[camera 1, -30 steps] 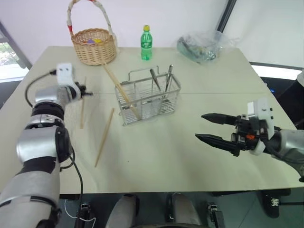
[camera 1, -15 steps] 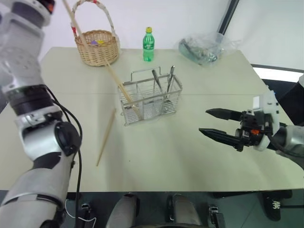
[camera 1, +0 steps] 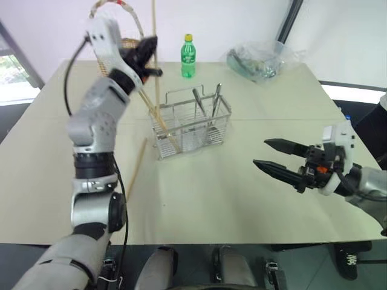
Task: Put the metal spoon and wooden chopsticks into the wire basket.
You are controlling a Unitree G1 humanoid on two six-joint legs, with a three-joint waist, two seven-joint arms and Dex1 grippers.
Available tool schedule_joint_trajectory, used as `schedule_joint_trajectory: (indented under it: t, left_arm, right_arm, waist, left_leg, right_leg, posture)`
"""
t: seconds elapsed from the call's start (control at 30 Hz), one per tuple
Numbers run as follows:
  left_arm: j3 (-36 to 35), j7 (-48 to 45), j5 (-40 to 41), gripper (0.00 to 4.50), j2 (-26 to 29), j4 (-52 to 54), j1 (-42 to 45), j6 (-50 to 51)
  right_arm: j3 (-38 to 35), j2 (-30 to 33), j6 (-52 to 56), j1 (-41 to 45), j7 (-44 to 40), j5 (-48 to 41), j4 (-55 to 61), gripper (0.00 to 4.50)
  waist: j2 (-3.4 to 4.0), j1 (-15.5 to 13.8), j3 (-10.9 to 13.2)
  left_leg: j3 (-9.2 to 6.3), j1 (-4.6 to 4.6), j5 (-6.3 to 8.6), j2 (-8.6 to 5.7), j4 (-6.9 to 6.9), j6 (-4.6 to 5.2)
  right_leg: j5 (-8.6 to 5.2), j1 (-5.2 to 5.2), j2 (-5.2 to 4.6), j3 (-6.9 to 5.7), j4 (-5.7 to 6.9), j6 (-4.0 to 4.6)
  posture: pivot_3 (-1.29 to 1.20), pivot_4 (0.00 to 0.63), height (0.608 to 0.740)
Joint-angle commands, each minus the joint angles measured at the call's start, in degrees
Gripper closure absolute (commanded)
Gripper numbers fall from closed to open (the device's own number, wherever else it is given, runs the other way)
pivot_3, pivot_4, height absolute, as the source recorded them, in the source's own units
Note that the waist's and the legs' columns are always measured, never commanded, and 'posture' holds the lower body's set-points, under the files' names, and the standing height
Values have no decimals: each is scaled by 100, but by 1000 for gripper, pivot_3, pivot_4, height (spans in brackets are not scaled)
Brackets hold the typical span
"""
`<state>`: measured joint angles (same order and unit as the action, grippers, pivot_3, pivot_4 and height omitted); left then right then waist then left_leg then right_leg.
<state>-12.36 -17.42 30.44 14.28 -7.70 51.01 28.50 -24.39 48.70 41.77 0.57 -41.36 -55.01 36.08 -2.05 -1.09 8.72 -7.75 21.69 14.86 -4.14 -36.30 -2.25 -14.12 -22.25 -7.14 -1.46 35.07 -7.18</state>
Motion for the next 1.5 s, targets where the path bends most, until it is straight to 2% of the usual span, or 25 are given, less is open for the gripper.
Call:
schedule_joint_trajectory:
  t: [0.03,0.13,0.17,0.2,0.27,0.43,0.53,0.63,0.8,0.87,1.0,1.13,1.3,1.5]
  left_arm:
    - [-10,136,46,4466,-214,433,-97,-146]
    - [65,192,50,4466,-392,648,-414,-87]
    - [74,204,45,3759,-422,709,-482,-74]
    - [42,232,83,3456,-455,751,-521,-40]
    - [-41,252,166,2574,-447,816,-542,29]
    - [-109,274,334,25,-312,1024,-513,279]
    - [-256,280,549,25,3,1166,-212,591]
    - [-570,300,930,25,498,1079,456,1053]
    - [-920,474,1048,25,1391,232,1383,1875]
    - [-802,613,857,25,1834,-174,1534,2517]
    - [-534,1120,495,25,2475,-392,1063,4456]
    - [-631,1112,415,25,2808,576,30,5199]
    - [-930,1150,394,25,2558,897,-264,6076]
    - [-480,962,700,25,2154,1067,-567,6400]
  right_arm:
    - [-264,46,-50,-28,67,-117,192,1014]
    - [-288,60,-37,-34,125,-131,182,1014]
    - [-296,61,-31,-34,142,-142,180,1014]
    - [-299,64,-24,-27,156,-154,174,1014]
    - [-289,82,-12,3,161,-165,135,1014]
    - [-198,121,-8,125,121,-110,-15,1014]
    - [-92,129,2,265,104,-65,-128,1014]
    - [31,132,5,394,67,-29,-202,1014]
    - [212,142,-17,565,-18,54,-337,1014]
    - [301,154,-45,604,-76,141,-374,1014]
    - [332,134,-43,630,-145,167,-415,1014]
    - [379,108,-32,616,-223,208,-491,1014]
    - [532,49,-26,739,-244,246,-587,1014]
    - [785,-146,-89,809,-169,346,-554,1014]
  waist:
    - [0,3,0]
    - [2,18,-1]
    - [2,24,-1]
    - [2,32,-1]
    - [1,30,-1]
    - [2,23,-1]
    - [1,29,0]
    - [-1,33,3]
    - [11,35,-2]
    - [16,38,-4]
    - [17,53,-2]
    - [4,68,6]
    - [-11,13,10]
    - [-7,28,9]
  left_leg:
    - [-1,1,0,0,0,0]
    - [0,2,0,0,2,1]
    - [0,1,1,0,4,2]
    - [0,2,1,0,6,2]
    - [1,2,1,1,7,3]
    - [1,2,1,1,4,3]
    - [0,2,1,1,5,3]
    - [-3,5,1,2,5,3]
    - [-3,4,1,0,10,3]
    - [-1,-14,2,-2,17,3]
    - [-3,-19,1,-2,16,4]
    - [-7,-12,1,3,19,2]
    - [-15,13,-2,7,12,-7]
    - [-13,-13,-1,1,18,-7]
  right_leg:
    - [0,-1,0,-1,-1,0]
    - [0,-2,0,0,-1,0]
    - [0,-3,0,0,0,0]
    - [0,-5,0,-1,0,0]
    - [0,-6,0,-1,1,0]
    - [0,-2,1,-2,0,0]
    - [-1,-3,2,-3,0,1]
    - [-1,-8,7,-5,0,1]
    - [-2,-10,11,-5,0,-1]
    - [-3,3,11,-3,2,-2]
    - [-5,1,20,-2,10,-4]
    - [-4,-10,22,3,12,-3]
    - [-1,-29,17,7,11,2]
    - [-3,-1,7,2,5,0]
  posture:
    - [0,150,674]
    - [0,150,674]
    - [0,150,674]
    - [0,150,674]
    - [0,150,674]
    - [0,150,674]
    - [0,150,674]
    - [0,150,674]
    - [0,150,674]
    - [0,150,674]
    - [0,150,674]
    - [0,150,674]
    - [0,150,674]
    - [0,150,674]
